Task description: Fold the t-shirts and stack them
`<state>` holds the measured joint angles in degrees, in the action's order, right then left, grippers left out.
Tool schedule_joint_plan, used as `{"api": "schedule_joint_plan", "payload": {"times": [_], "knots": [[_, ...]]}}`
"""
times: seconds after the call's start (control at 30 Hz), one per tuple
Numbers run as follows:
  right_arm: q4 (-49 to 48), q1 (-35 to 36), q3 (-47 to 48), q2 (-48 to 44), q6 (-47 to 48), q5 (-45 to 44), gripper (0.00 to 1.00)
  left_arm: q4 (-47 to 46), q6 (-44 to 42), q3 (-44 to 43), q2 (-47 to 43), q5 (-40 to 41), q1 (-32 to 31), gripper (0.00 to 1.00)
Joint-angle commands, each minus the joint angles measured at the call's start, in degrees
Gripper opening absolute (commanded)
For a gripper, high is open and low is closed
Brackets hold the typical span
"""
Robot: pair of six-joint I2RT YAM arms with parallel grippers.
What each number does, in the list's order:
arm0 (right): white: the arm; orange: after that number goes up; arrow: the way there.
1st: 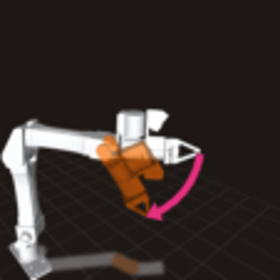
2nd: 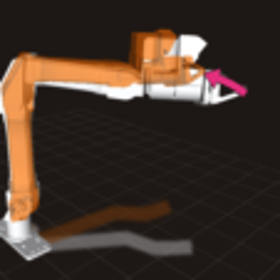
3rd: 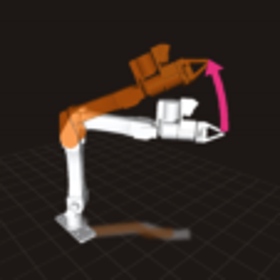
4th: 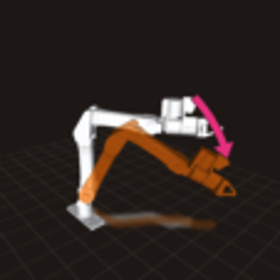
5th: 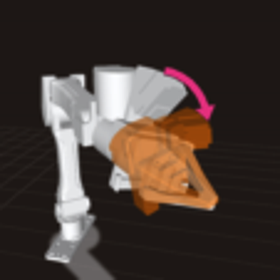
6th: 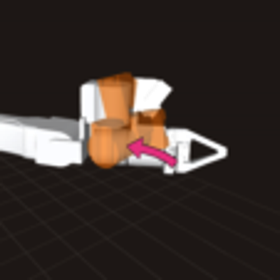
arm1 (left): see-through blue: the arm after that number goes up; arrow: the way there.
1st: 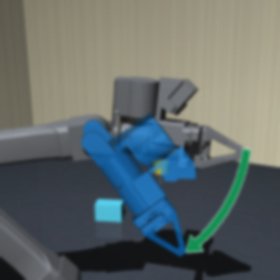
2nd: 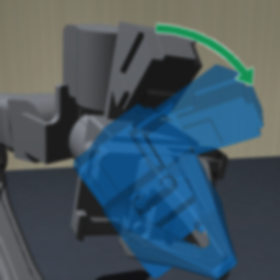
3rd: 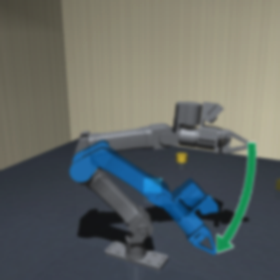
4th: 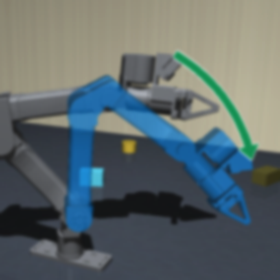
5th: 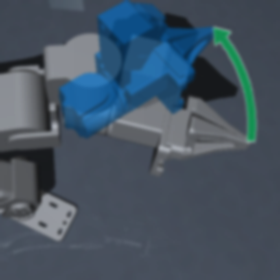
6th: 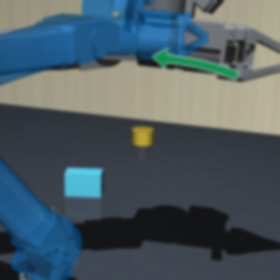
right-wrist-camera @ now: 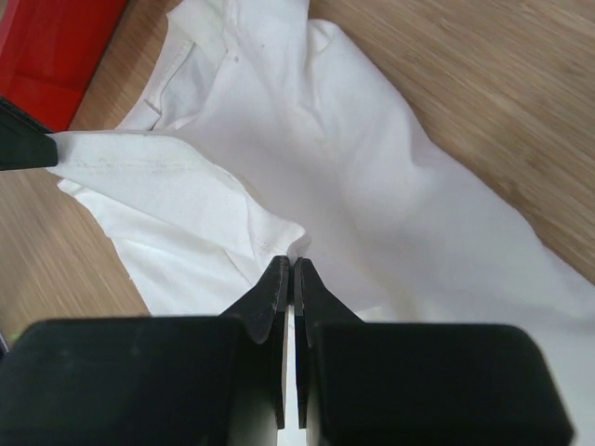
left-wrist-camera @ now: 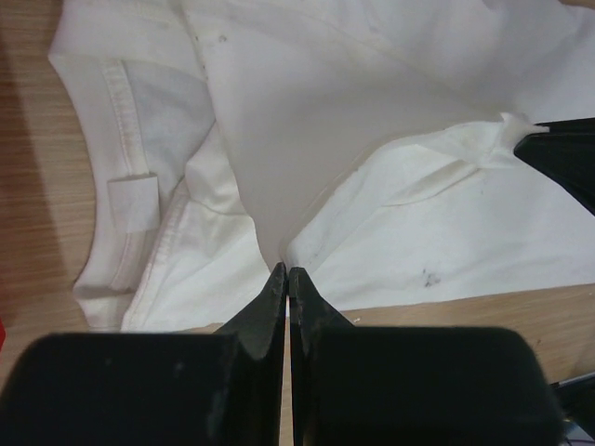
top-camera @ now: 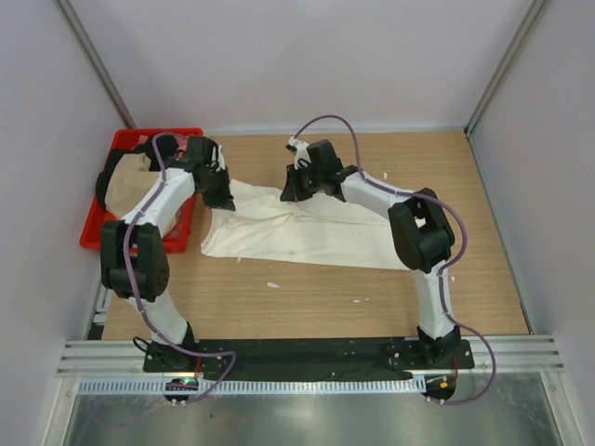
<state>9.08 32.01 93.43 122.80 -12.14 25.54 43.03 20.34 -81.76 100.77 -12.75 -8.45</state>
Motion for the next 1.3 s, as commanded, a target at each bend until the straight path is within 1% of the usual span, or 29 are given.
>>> {"api": "schedule_joint_plan", "payload": {"times": [0.0,0.1,0.3,0.37,0.43,0.5,0.53,0.6,0.63,0.7,0.73,0.77,0.87,0.9,0.93,1.0,1.03,1.07,1.1,1.13,1.2,1.27], "knots": [[-4.77,0.6,-3.24,-5.63,0.72,1.26,0.02,2.76,-1.79,1.86,-2.07,2.81,-1.39,0.0],[-6.53,0.86,-7.11,-7.49,0.8,1.79,0.02,4.08,-2.23,2.56,-2.86,5.37,-2.89,0.02],[-6.71,1.56,-13.61,-12.23,1.86,2.76,0.02,6.63,-2.15,4.15,-3.3,10.02,-5.08,0.07],[-6.71,2.09,-16.16,-13.73,2.39,3.02,0.03,6.98,-1.62,5.73,-4.18,10.73,-5.52,0.1],[-5.57,2.79,-17.92,-14.69,3.17,3.11,0.06,7.68,-0.83,7.83,-5.05,12.3,-5.96,0.15],[-4.95,3.32,-19.07,-15.22,3.35,3.55,0.09,8.3,-0.13,8.89,-5.58,12.4,-6.05,0.18],[-3.82,3.41,-20.03,-15.83,3.44,3.64,0.14,8.65,0.22,9.24,-6.37,14.66,-6.23,0.19],[-2.5,3.41,-21.09,-16.45,3.62,3.99,0.22,9.09,1.37,9.07,-7.43,15.04,-6.32,0.2],[-1.53,3.41,-21.35,-16.8,3.53,3.64,0.24,9.01,1.63,8.72,-7.78,14.43,-6.32,0.23],[-1.0,3.41,-22.23,-18.21,3.27,1.36,0.25,7.87,2.34,7.14,-8.49,13.11,-6.32,0.25],[-1.0,3.41,-22.32,-19.0,2.13,-0.65,0.27,6.91,2.51,5.92,-8.14,10.15,-6.32,0.27],[-0.82,3.41,-22.32,-19.27,2.12,-0.67,0.27,6.64,2.95,5.91,-7.7,9.42,-6.32,0.27],[-0.29,3.41,-21.89,-20.06,-0.95,-6.19,0.28,4.45,4.18,4.85,-5.25,7.75,-6.32,0.29],[0.14,3.41,-21.71,-20.67,-2.96,-12.03,0.29,3.83,4.71,5.29,-4.36,7.74,-6.32,0.29],[1.28,3.41,-21.71,-20.94,-3.85,-15.05,0.29,3.56,4.8,5.2,-3.49,7.83,-6.32,0.29],[3.04,3.41,-21.71,-21.29,-4.73,-20.16,0.29,3.55,5.06,5.03,0.1,9.06,-6.32,0.29],[5.31,3.41,-21.62,-21.38,-5.43,-25.22,0.29,3.82,5.5,4.85,1.43,9.85,-6.4,0.29],[6.99,3.32,-21.45,-21.2,-5.87,-28.5,0.29,4.69,5.59,4.68,2.49,10.64,-6.41,0.29],[8.92,2.89,-20.66,-20.85,-6.4,-30.7,0.29,5.22,5.85,4.68,3.37,12.38,-6.32,0.29],[12.42,2.45,-20.57,-20.33,-8.06,-34.73,0.28,5.75,6.2,4.94,4.86,14.49,-6.32,0.29],[14.55,0.61,-21.26,-20.15,-9.56,-36.61,0.28,6.54,6.64,5.64,6.1,18.27,-6.23,0.29],[16.05,-0.98,-22.32,-20.23,-11.84,-38.19,0.28,6.72,7.61,7.04,7.5,19.78,-6.06,0.29]]}}
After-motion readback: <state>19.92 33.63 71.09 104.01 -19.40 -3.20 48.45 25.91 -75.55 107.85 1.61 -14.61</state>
